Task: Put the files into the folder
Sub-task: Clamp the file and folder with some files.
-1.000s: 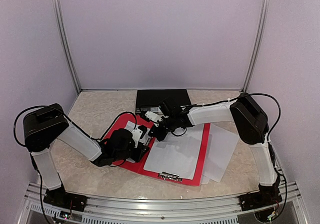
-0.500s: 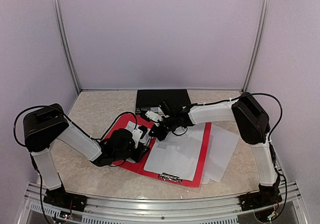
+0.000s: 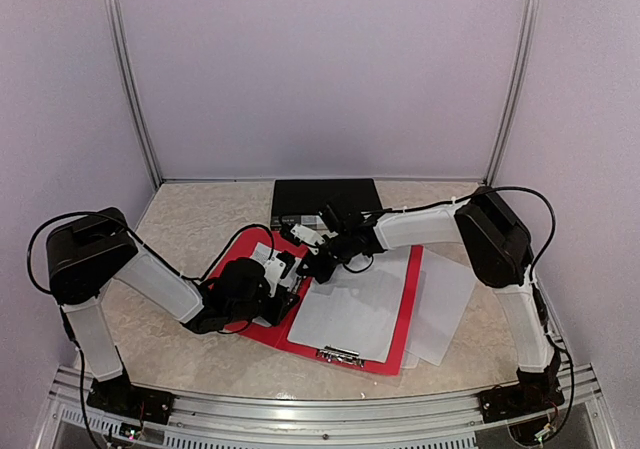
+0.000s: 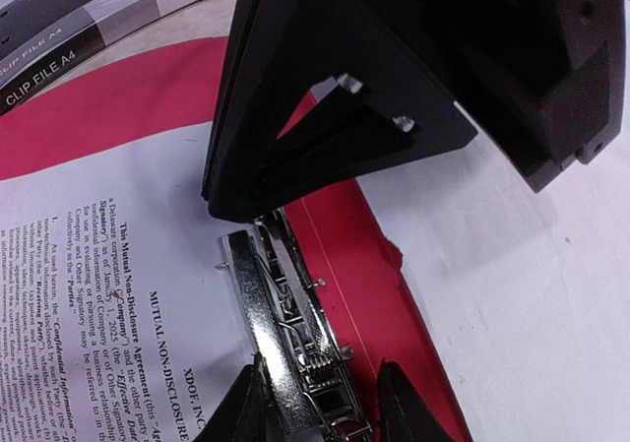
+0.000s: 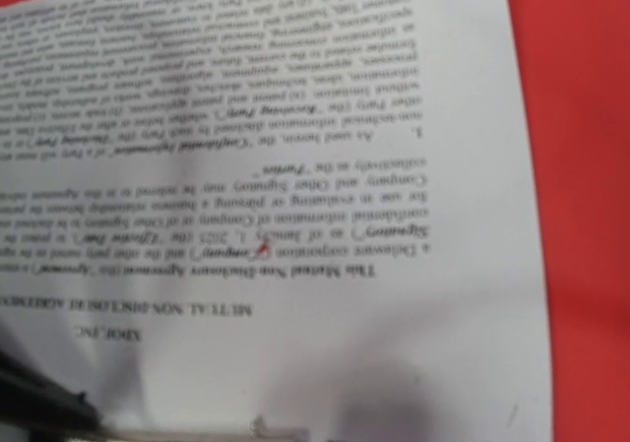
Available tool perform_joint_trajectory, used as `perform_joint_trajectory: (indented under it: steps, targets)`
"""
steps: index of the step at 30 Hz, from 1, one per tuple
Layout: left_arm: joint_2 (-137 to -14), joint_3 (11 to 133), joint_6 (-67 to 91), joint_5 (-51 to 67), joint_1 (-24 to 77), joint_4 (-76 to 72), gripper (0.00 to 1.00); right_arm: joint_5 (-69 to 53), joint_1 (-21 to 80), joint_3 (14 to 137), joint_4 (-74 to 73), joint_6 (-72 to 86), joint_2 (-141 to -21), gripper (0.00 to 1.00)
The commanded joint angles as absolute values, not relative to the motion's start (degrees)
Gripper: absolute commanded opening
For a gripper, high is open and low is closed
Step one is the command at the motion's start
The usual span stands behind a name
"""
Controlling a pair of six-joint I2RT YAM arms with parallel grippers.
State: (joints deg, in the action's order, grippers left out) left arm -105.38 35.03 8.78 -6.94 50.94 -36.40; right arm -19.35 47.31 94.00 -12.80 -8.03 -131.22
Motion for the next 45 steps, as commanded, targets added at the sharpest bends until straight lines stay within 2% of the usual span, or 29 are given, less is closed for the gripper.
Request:
perform_joint_trajectory:
  steps: [1, 16, 45]
  targets:
    - [-106.26, 33.71, 8.64, -4.05, 51.06, -31.58, 0.32, -17.13, 46.94, 91.06, -23.35, -9.23, -137.93, 0.00]
    - [-106.26, 34.27, 10.19, -6.44, 50.60, -29.93, 0.32, -14.30, 46.77, 84.12, -22.68, -8.38, -134.56, 0.00]
    - [-106.61, 35.68, 11.51, -8.04, 49.75, -26.71, 0.31, -14.68, 46.37, 84.34, -25.96, -8.61, -128.21, 0.00]
